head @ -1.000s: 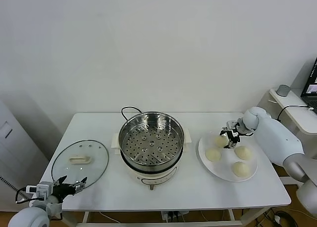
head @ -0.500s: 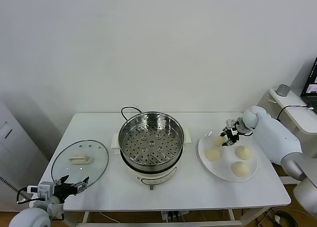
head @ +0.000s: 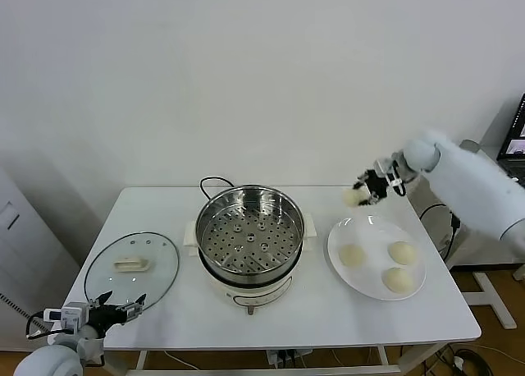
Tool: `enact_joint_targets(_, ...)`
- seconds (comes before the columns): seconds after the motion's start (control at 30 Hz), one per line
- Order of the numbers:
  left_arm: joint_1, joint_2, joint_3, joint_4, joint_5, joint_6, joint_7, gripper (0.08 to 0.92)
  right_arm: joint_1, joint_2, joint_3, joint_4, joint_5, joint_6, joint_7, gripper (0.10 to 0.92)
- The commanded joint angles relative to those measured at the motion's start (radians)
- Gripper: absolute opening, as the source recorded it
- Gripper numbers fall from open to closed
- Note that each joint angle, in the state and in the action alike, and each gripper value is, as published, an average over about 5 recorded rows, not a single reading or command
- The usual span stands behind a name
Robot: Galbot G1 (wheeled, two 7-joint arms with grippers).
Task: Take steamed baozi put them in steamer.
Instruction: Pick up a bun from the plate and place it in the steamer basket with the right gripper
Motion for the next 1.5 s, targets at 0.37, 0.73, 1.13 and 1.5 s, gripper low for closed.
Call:
enact_joint_targets(0.37,0.008,-0.003,0.006,-0.010,0.009,0.002,0.001,0.823,0.152,0.274,-0.106,0.003,0.012,0.458,-0.016,0.475)
enact_joint_targets(0.73,0.008,0.003,0.006,-0.006,0.011,0.001,0.001,0.823,0.038,0.378,-0.011,0.027,-0.348,0.482,0.060,0.475)
enact_joint_targets(1.13,0.009,0.001,0.009,-0.003,0.015,0.001,0.001,0.823,-0.122,0.416,0.084,0.081,-0.686,0.482,0.094,0.473)
enact_joint_targets(1.5,0.004,-0.001,0.011,-0.001,0.015,0.001,0.000,0.823,-0.203,0.417,0.100,0.081,-0.753,0.482,0.084,0.475)
